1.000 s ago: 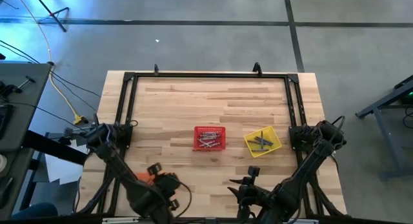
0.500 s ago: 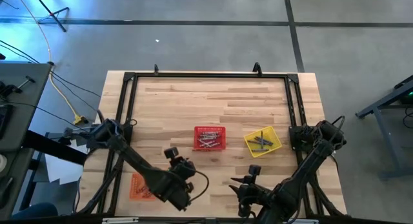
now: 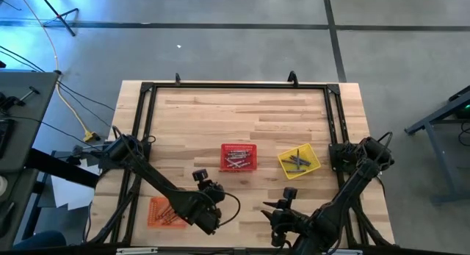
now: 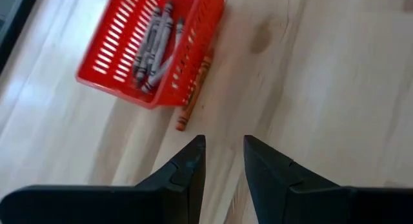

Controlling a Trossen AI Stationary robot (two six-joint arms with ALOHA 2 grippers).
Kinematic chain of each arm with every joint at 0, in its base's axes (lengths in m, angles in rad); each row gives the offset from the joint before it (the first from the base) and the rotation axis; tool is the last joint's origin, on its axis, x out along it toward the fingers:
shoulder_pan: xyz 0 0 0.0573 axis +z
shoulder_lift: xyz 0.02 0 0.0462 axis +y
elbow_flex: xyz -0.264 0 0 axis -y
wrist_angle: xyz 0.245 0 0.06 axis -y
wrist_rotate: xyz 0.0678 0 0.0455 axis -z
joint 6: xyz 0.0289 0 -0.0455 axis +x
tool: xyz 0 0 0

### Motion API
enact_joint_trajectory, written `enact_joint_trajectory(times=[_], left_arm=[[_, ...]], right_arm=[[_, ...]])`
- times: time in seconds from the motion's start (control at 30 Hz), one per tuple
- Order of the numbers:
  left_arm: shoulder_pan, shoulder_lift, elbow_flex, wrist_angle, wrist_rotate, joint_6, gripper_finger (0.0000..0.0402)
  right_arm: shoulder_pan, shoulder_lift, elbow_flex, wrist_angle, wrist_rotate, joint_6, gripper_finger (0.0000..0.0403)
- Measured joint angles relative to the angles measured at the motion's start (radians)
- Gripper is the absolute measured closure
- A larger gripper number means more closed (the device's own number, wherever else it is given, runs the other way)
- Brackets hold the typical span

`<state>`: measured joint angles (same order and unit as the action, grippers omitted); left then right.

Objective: Sort crayons
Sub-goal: Put the orange crayon into the orange bin

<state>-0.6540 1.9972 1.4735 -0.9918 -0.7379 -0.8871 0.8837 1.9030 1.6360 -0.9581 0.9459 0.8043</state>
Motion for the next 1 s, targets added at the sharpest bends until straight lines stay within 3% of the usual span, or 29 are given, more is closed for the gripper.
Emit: enact_joint_trajectory(times=[0.17, 0.4, 0.53, 0.77, 1.0], left_arm=[[-0.001, -0.023, -0.064, 0.067, 0.009, 0.002, 0.0307], [-0.002, -0.148, -0.207, 0.208, 0.019, 0.009, 0.0307], [-0.001, -0.251, -0.336, 0.371, 0.040, 0.050, 0.0307], [0.036, -0.406, -0.619, 0.816, 0.172, 0.180, 0.0307], [0.120, -0.450, -0.762, 0.894, 0.194, 0.207, 0.0307]], right_arm=[[0.000, 0.000, 0.000, 0.000, 0.000, 0.000, 0.0291], [0.000, 0.000, 0.001, -0.002, 0.000, 0.004, 0.0291], [-0.007, 0.000, 0.001, -0.002, 0.000, 0.003, 0.0291], [-0.032, 0.000, 0.001, -0.003, 0.000, 0.000, 0.0291], [-0.067, 0.000, 0.001, -0.012, -0.039, -0.001, 0.0291]])
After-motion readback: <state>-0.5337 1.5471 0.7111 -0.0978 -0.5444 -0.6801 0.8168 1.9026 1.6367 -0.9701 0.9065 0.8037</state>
